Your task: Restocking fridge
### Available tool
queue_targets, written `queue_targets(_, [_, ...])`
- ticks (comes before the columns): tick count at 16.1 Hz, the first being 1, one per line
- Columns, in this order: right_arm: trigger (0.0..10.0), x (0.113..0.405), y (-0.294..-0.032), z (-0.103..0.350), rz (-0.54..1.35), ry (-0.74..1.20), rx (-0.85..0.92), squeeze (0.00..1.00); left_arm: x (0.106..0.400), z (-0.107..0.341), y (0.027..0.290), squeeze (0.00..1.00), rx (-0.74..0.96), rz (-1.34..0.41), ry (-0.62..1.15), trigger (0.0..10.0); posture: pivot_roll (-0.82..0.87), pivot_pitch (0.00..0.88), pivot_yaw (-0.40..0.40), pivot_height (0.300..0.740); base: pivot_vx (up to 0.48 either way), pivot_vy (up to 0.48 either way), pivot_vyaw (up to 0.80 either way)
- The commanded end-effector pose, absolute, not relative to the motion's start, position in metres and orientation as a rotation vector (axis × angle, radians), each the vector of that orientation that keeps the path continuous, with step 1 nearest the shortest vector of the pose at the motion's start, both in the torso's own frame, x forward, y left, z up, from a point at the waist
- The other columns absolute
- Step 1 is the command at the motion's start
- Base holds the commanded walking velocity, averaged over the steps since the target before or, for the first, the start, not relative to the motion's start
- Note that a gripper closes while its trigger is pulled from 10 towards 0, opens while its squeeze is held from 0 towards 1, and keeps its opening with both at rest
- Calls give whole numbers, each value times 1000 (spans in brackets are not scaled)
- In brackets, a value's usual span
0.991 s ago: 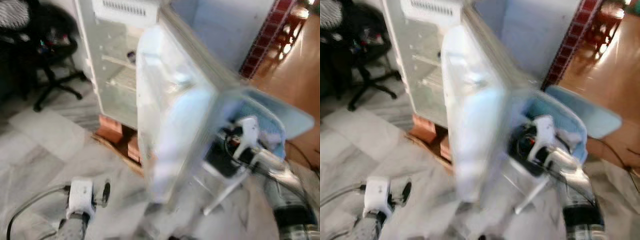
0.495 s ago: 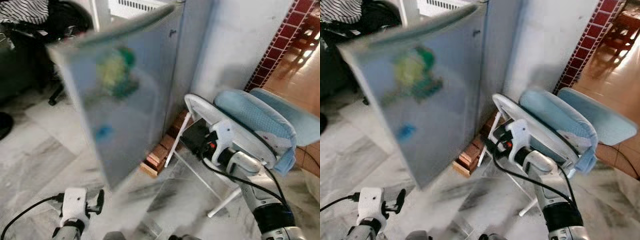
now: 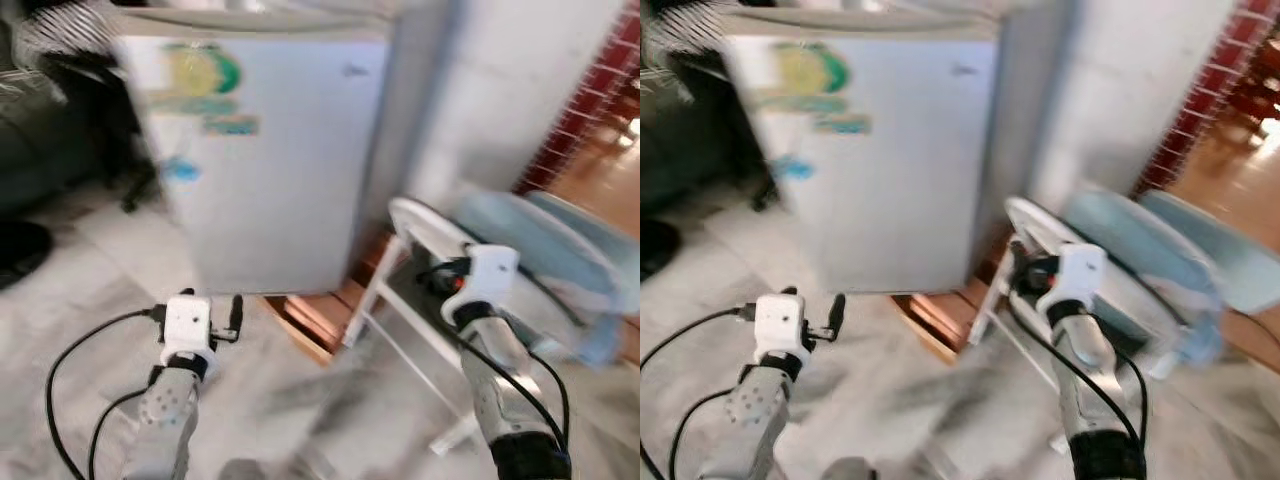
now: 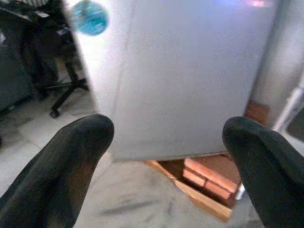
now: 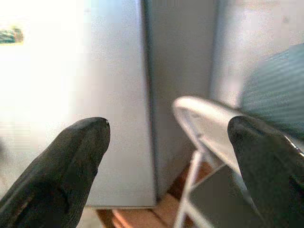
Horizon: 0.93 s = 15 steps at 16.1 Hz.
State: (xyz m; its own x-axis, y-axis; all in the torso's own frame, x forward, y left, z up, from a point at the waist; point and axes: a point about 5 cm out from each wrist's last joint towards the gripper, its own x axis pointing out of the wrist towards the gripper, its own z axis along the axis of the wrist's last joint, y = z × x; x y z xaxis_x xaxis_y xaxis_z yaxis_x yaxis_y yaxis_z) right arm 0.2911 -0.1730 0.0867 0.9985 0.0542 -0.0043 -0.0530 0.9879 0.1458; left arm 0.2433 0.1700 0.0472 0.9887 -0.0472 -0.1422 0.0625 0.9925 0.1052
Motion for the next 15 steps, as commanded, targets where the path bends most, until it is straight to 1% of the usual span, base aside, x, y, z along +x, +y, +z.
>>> queue_targets(1, [10000,288,-171,83,15,18,208,0,247,53,168,0,132,-69,110,10000,169,39,-53,740,0,480,0])
queue_targets(2, [10000,286,-170,81,-16,23,217,0,249,59,163,0,136,-76,80,10000,162,39,-47,740,0,480,0])
queue_targets(3, [10000,283,-165,80,27,30,217,0,251,65,162,0,130,-68,55,10000,158,36,-41,740,0,480,0])
queue_targets(5, [10000,281,-161,80,54,21,176,0,254,68,160,0,120,-62,45,10000,159,33,-41,740,0,480,0])
queue_targets(7, [10000,281,-157,78,71,24,264,0,256,67,159,0,110,-60,45,10000,158,34,-42,740,0,480,0])
queue_targets(9, [10000,281,-158,79,58,13,281,0,257,67,157,0,100,-58,49,10000,158,34,-42,740,0,480,0])
queue_targets(11, [10000,283,-161,77,17,29,351,0,257,66,156,0,93,-61,57,10000,158,24,-39,740,0,480,0])
queue_targets(12, [10000,282,-161,74,27,45,372,0,258,65,158,0,94,-63,56,10000,158,24,-39,740,0,480,0])
queue_targets(14, [10000,280,-161,70,17,67,339,0,260,65,159,0,93,-68,56,10000,158,24,-39,740,0,480,0])
queue_targets(15, [10000,278,-157,69,49,62,343,0,261,65,160,0,82,-77,57,10000,156,27,-36,740,0,480,0])
